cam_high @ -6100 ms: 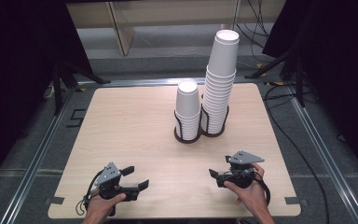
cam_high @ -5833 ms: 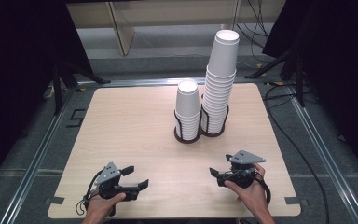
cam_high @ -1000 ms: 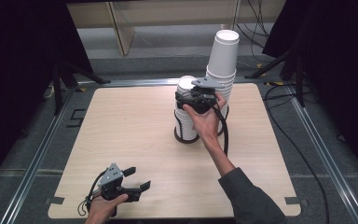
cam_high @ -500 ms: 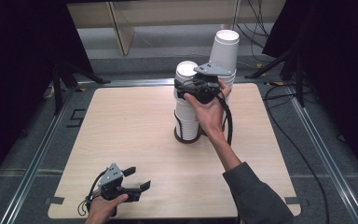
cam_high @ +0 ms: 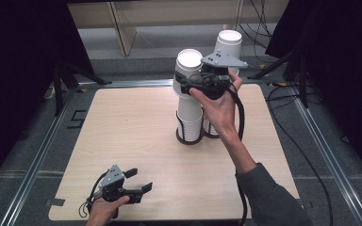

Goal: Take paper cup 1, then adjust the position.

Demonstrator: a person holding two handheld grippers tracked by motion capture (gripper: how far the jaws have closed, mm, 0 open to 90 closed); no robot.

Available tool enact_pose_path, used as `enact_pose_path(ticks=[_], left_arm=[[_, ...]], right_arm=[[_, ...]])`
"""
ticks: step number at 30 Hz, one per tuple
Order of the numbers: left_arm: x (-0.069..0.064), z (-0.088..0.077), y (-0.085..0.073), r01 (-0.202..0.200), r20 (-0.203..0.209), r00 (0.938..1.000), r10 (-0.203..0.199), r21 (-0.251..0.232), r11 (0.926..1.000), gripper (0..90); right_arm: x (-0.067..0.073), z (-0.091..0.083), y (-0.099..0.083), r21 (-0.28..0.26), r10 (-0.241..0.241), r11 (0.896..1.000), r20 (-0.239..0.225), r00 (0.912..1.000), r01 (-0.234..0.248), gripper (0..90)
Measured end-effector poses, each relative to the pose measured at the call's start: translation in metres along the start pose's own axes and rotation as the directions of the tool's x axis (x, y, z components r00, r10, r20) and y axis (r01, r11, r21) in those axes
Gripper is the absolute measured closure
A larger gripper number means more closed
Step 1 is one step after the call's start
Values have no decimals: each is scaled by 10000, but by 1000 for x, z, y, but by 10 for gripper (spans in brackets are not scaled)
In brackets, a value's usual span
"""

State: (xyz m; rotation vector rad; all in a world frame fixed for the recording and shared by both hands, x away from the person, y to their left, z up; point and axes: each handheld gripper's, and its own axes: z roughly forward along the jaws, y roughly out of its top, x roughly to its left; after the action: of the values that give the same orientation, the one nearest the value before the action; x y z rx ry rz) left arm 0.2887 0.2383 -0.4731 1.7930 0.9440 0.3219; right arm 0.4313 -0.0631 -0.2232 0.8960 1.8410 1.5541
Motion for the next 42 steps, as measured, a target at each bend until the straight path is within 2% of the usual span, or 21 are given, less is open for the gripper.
enact_pose_path(ticks=[2, 3, 8, 9, 11, 14, 17, 19, 20, 25, 26, 27, 28, 30, 33, 35, 36, 37, 38, 41, 42], left_arm=[[0, 0, 0, 43, -13, 10000, -43, -45, 10000, 146], [2, 2, 0, 64, 65, 10000, -62, -281, 9996, 145], [2, 1, 0, 200, -44, 9998, -201, -246, 9995, 146], [3, 0, 0, 136, -88, 9999, -138, -165, 9998, 145], [3, 1, 0, 263, -133, 9996, -268, -325, 9991, 145], [7, 1, 1, 296, -111, 9995, -302, -524, 9982, 145], [8, 1, 1, 380, -212, 9990, -393, -593, 9975, 145], [7, 3, 2, 354, -233, 9990, -372, -727, 9967, 145], [6, 4, 2, 288, -244, 9992, -307, -753, 9967, 145], [4, 7, 6, 110, -280, 9995, -137, -932, 9956, 145], [4, 7, 8, 70, -209, 9997, -91, -983, 9951, 145], [3, 8, 8, 78, -41, 10000, -84, -1193, 9928, 145], [4, 6, 9, -83, -117, 9999, 71, -1043, 9945, 145], [4, 8, 8, 62, -57, 10000, -71, -1419, 9899, 145], [5, 7, 8, 39, -118, 9999, -56, -1408, 9900, 145], [4, 4, 8, -32, -296, 9996, -7, -1308, 9914, 145], [4, 4, 8, -9, -274, 9996, -28, -1360, 9907, 145], [4, 5, 8, 68, -166, 9998, -94, -1506, 9886, 145], [3, 5, 8, 69, -102, 9999, -86, -1564, 9877, 145], [3, 6, 8, -50, -21, 10000, 47, -1565, 9877, 145], [3, 6, 8, -50, -21, 10000, 47, -1565, 9877, 145]], right_arm=[[2, -3, -3, 51, 96, 9999, -188, 9998, -95, 209], [8, -8, -11, 106, 263, 9996, -592, 9979, -257, 209], [18, -15, -33, 246, 105, 9997, -1183, 9929, -77, 209], [23, -17, -44, 233, 189, 9996, -1497, 9886, -156, 209], [26, -18, -54, 301, 11, 9995, -1537, 9881, 36, 209], [30, -19, -67, 393, 306, 9989, -1767, 9838, -240, 209], [33, -17, -79, 506, 251, 9986, -1894, 9816, -158, 209], [34, -17, -84, 631, 327, 9978, -1871, 9818, -212, 209], [35, -15, -92, 665, 374, 9975, -2162, 9756, -236, 209], [37, -11, -108, 988, 397, 9949, -2261, 9733, -177, 209], [37, -8, -114, 1030, 535, 9943, -2420, 9688, -292, 209], [38, -7, -117, 1069, 455, 9941, -2424, 9691, -200, 209], [38, -6, -119, 1151, 377, 9933, -2352, 9712, -107, 209], [40, -3, -124, 1217, 488, 9924, -2575, 9651, -177, 209], [42, -2, -128, 1292, 363, 9916, -2433, 9693, -47, 209], [47, -1, -135, 1450, 685, 9890, -2724, 9597, -294, 209], [48, -1, -137, 1568, 636, 9874, -2688, 9611, -215, 209], [50, 0, -141, 1535, 705, 9878, -2820, 9568, -275, 209], [51, -2, -144, 1682, 562, 9857, -2676, 9619, -108, 209], [56, 0, -154, 1902, 866, 9813, -2966, 9511, -300, 209], [56, -1, -155, 2053, 766, 9786, -2907, 9537, -160, 209]])
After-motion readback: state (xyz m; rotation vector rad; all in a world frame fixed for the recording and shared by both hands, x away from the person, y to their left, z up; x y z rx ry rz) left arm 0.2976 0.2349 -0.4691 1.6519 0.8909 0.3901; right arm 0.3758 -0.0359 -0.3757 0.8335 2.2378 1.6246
